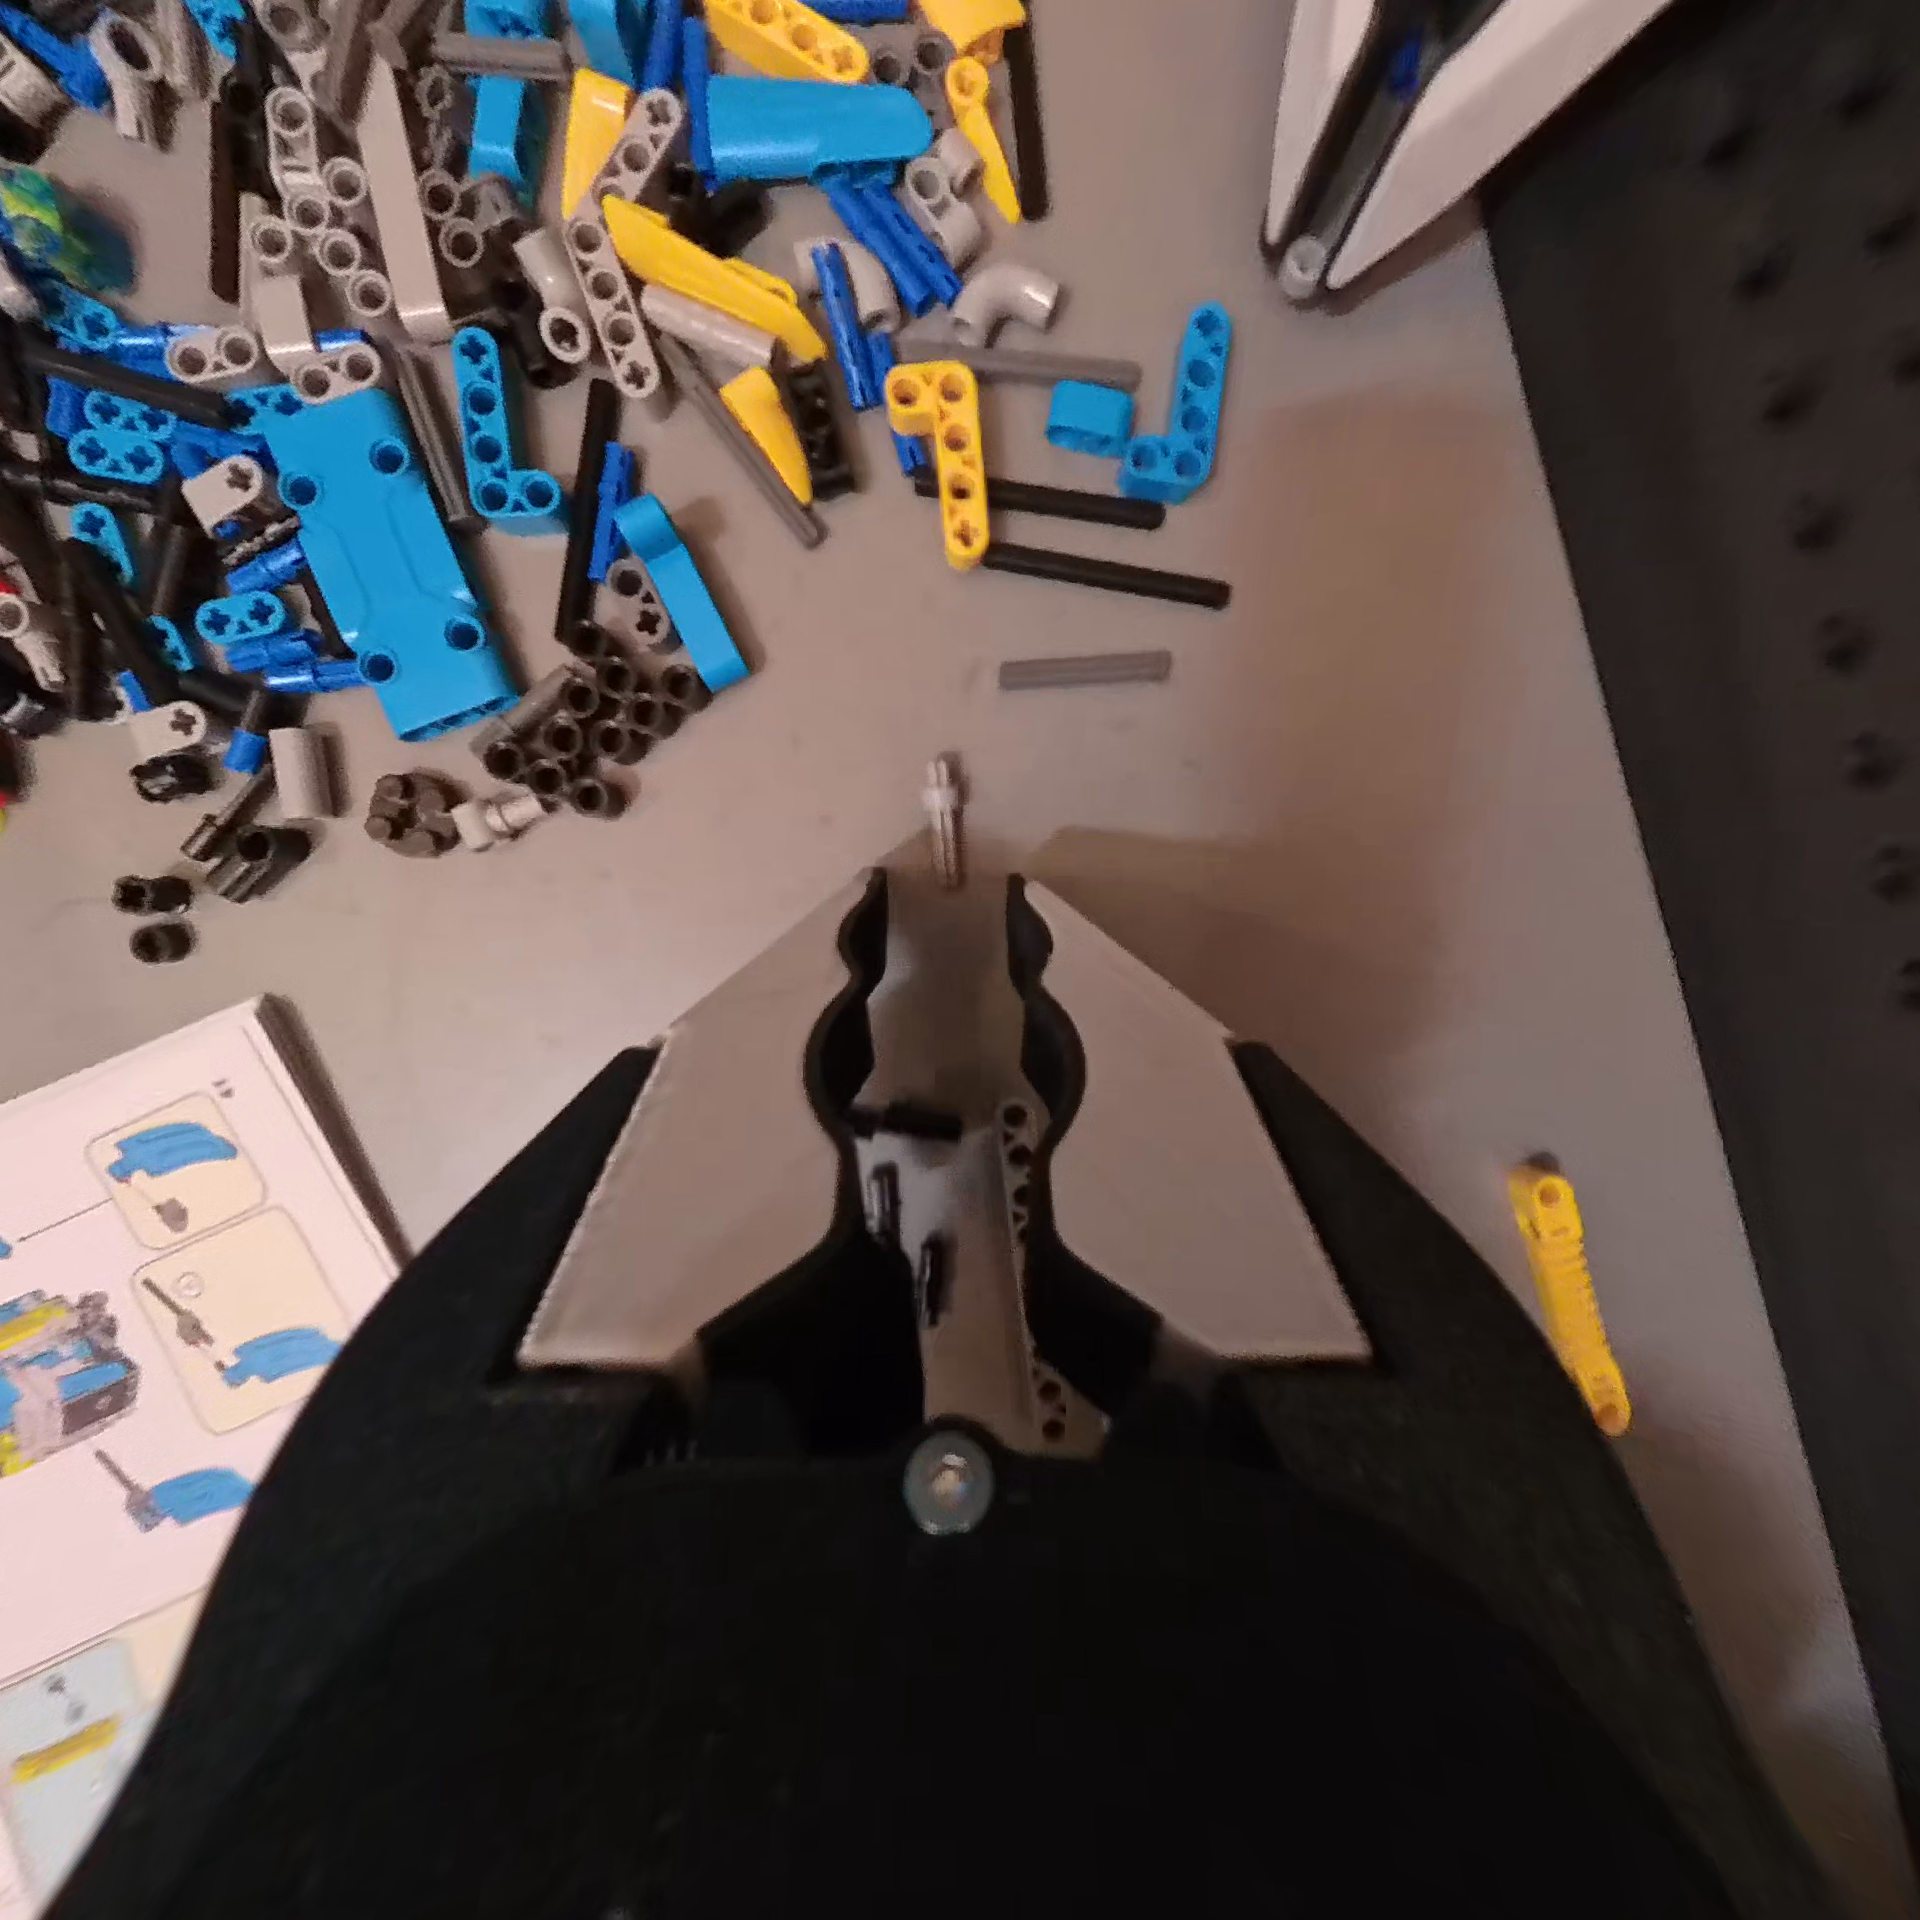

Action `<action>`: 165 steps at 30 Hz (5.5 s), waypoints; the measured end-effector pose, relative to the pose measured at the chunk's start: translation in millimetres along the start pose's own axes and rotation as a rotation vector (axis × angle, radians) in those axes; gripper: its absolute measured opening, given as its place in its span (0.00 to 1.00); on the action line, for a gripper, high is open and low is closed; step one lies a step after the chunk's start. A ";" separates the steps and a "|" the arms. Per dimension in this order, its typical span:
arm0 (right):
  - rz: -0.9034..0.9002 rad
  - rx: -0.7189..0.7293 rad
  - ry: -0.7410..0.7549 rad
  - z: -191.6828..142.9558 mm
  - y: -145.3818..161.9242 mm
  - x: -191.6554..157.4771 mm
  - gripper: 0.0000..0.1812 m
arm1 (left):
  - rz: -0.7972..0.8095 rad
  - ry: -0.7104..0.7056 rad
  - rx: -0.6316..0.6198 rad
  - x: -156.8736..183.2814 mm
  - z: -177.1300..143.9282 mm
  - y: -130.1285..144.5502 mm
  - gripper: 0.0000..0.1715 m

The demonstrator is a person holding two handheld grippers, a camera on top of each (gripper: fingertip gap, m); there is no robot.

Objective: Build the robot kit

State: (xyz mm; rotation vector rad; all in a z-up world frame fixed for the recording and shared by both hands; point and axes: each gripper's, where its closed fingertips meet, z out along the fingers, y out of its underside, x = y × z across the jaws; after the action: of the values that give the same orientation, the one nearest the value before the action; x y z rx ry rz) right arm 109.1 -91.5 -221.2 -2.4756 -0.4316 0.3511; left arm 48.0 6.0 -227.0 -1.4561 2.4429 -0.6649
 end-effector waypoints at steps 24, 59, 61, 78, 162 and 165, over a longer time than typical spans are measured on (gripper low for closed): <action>-0.144 0.370 -0.653 -27.9 -68.7 -151.0 0.04 | -0.463 -0.025 0.568 158.0 -59.5 -8.4 0.02; -0.167 0.268 -0.723 -15.7 -61.0 -176.6 0.04 | -0.334 -0.169 0.679 169.3 -73.6 -6.0 0.01; -0.161 0.265 -0.735 -16.4 -60.7 -177.2 0.04 | -0.332 -0.166 0.682 170.1 -74.1 -6.2 0.01; -0.367 0.219 -0.888 -23.5 -58.6 -196.2 0.04 | -0.404 0.299 0.729 190.5 -80.7 -7.3 0.01; -0.541 0.347 -0.749 -8.9 -60.4 -190.9 0.04 | -0.602 0.519 0.793 176.9 -82.8 0.6 0.00; -0.544 0.337 -0.746 -7.7 -59.1 -191.1 0.03 | -0.608 0.524 0.789 176.9 -82.1 1.2 0.00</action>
State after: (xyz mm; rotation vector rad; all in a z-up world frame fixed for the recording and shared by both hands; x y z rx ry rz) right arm -75.8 -122.7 -151.3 -1.7367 -1.1994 1.0137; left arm -72.1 -126.2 -148.7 -1.7557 1.5728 -2.0557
